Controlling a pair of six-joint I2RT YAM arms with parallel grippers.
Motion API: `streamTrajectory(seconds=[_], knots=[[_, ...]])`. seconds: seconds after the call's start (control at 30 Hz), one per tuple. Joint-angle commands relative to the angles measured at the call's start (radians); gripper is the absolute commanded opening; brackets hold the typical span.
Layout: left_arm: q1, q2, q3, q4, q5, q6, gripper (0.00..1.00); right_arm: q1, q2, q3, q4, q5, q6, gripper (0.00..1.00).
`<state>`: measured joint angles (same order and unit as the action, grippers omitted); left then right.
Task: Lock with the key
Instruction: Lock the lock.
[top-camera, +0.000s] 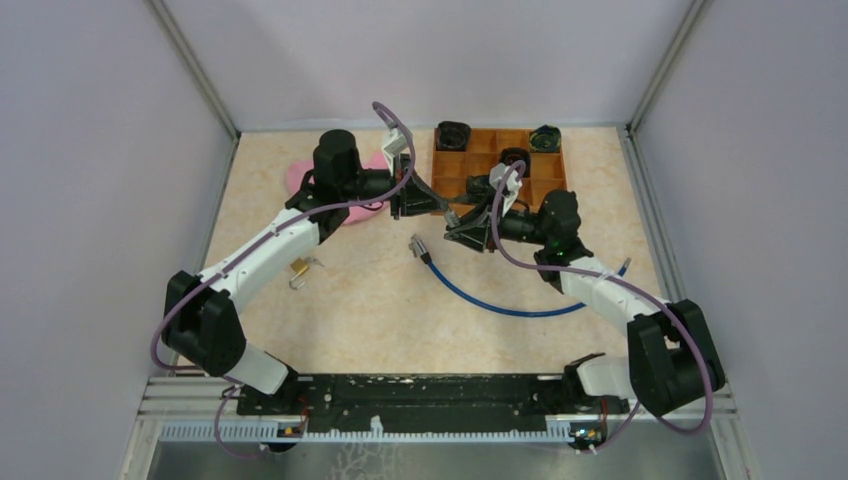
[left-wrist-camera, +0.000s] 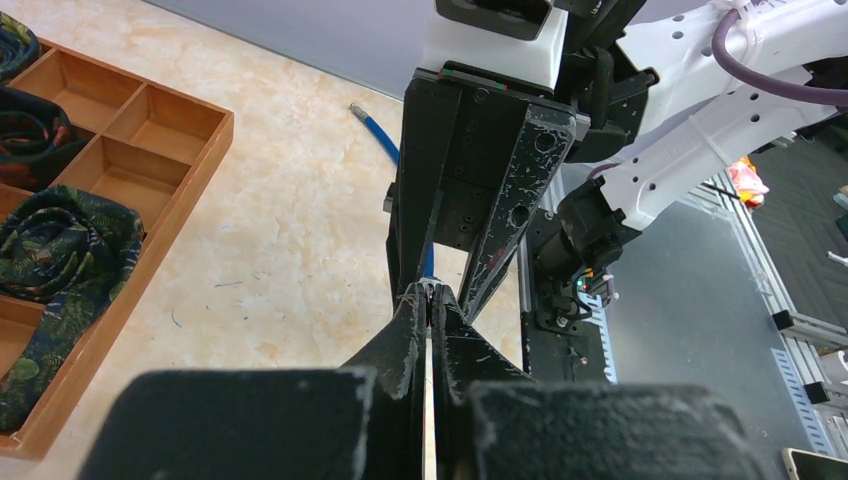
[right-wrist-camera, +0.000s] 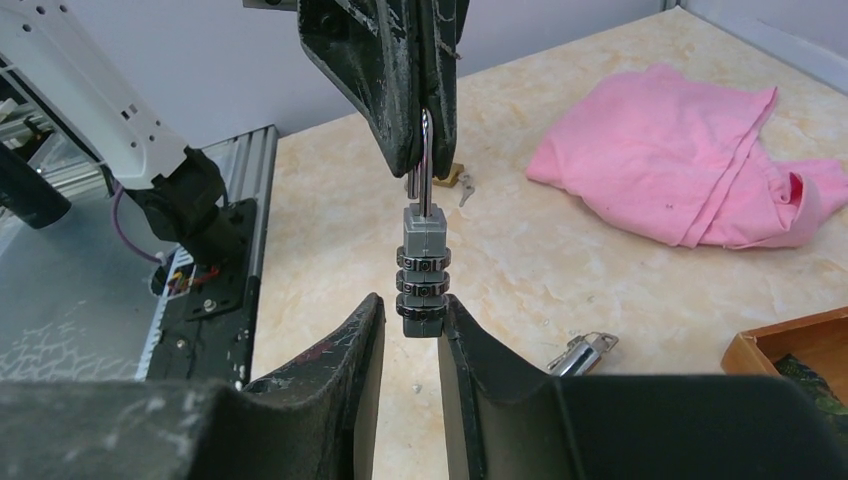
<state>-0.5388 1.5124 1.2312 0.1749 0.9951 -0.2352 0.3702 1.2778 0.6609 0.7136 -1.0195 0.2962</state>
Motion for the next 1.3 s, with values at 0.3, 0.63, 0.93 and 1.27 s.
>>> streamTrajectory(seconds=[0.3,0.63,0.93,1.27], knots=[[-0.006,-0.031,-0.01,0.032,0.007,-0.011,0.0,-0.004,-0.034,-0.001,0.091,0.001,0.026,0.22],[-0.006,-0.031,-0.012,0.035,0.008,-0.016,0.0,-0.004,-0.031,-0.007,0.109,0.009,0.036,0.05],[0.008,-0.036,-0.046,0.137,0.021,-0.097,0.17,-0.022,-0.034,-0.03,0.199,0.021,0.103,0.0],[0.039,-0.031,-0.096,0.294,0.032,-0.221,0.54,-0.043,-0.043,-0.046,0.346,0.039,0.247,0.0]])
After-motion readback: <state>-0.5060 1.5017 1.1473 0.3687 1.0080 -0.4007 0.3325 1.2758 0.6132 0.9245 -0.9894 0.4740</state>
